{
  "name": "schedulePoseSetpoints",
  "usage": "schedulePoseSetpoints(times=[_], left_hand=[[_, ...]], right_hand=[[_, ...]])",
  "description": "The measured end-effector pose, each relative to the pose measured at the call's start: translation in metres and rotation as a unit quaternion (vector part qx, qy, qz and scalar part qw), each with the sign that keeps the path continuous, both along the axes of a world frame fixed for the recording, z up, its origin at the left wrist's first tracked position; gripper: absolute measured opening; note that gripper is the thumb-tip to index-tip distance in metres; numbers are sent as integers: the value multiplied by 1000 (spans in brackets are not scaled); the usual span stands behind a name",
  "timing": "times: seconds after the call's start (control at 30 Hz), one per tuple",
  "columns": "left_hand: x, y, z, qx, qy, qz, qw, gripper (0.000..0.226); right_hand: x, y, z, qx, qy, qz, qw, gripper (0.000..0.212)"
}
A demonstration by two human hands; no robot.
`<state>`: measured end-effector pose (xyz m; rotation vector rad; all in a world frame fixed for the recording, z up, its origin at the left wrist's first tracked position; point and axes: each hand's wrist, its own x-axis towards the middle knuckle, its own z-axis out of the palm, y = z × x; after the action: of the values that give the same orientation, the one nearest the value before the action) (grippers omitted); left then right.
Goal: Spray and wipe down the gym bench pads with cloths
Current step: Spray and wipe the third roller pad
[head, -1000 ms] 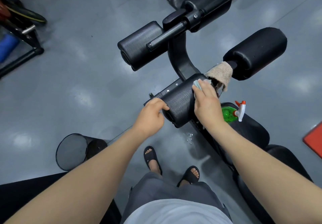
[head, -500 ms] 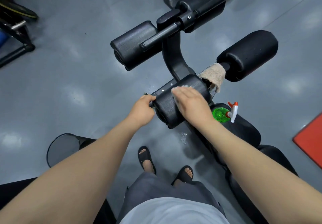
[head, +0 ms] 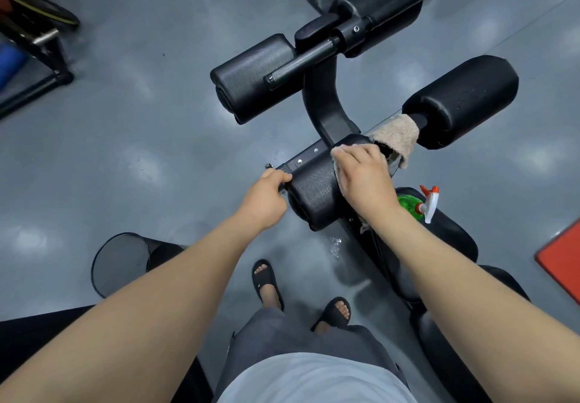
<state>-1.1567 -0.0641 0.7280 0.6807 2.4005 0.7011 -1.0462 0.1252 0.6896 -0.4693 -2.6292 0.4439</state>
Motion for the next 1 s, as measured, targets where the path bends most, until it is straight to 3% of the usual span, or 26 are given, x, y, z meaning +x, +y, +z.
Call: schedulePoseSetpoints(times=[0.07,0.17,0.3,0.57,0.7,1.0], left_hand=[[3,-1,-1,4,9,-1,1000,43],[7,-1,-3,20,21,3,1000,28],[9,1,-6,34,56,-13,998,26],[17,-5,-11,42,119,-69,990,35],[28,-9,-12,49,145,-88,984,36],[53,-9,-21,46,273,-129,952,34]], right_hand=[[2,-15,0,-3,-1,-38,999,24],[13,-47,-4,-13,-1,29,1000,26],[26,-32,-8,-12,33,89,995,32],[27,32,-10,-103,30,-84,991,36],[38,3,-17,-153,38,-125,980,48],[39,10,-10,-220,50,-167,960,39]])
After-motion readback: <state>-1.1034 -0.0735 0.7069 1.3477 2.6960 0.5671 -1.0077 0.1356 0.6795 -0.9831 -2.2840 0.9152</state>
